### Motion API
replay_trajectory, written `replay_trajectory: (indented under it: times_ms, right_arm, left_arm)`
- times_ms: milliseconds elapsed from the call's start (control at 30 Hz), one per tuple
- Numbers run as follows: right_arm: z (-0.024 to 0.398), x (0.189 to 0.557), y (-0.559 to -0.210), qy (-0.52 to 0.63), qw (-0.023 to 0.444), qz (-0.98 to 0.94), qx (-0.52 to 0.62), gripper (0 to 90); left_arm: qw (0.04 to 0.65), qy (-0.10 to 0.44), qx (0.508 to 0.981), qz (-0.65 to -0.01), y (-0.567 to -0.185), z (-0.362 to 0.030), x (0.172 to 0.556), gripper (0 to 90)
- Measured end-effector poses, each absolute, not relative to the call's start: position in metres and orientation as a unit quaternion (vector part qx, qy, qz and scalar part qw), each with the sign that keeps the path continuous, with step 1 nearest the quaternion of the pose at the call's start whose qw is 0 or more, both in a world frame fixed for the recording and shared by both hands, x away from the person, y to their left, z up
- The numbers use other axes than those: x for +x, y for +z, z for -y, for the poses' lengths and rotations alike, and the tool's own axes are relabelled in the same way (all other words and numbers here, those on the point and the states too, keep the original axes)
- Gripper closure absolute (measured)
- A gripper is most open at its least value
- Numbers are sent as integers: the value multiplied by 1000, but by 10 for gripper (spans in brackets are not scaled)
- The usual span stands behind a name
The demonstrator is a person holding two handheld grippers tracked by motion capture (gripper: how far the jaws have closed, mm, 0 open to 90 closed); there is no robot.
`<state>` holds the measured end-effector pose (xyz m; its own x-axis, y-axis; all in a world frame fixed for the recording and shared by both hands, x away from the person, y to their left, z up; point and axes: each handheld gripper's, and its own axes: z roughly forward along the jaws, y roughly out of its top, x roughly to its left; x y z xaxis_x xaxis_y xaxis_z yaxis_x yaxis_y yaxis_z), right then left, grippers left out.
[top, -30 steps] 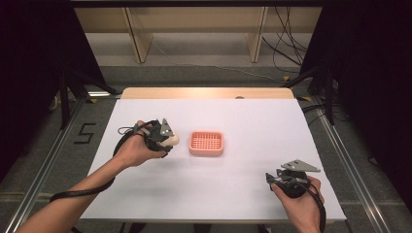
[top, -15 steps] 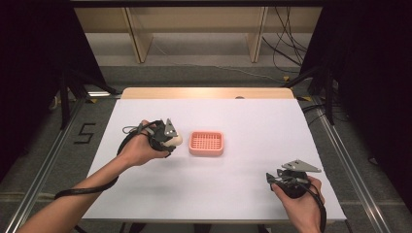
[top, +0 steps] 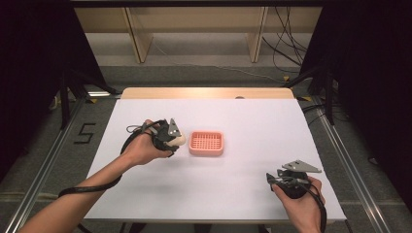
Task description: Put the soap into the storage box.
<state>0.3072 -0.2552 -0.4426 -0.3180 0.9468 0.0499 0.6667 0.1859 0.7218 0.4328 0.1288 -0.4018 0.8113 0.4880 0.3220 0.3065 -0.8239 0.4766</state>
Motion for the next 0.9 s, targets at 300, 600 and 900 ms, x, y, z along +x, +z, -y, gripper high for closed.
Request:
replay_trajectory:
  times_ms: [300,600,900]
  right_arm:
    - [255,307,-442,332,212,-740,544,563]
    - [256,306,-442,329,211,-745,541,564]
    - [256,306,-442,329,212,-744,541,564]
  left_arm:
    - [212,221,929,-207,-404,-126,435,496]
    - [210,220,932,-198,-402,-121,437,496]
    - [214,218,932,-196,-403,-116,439,496]
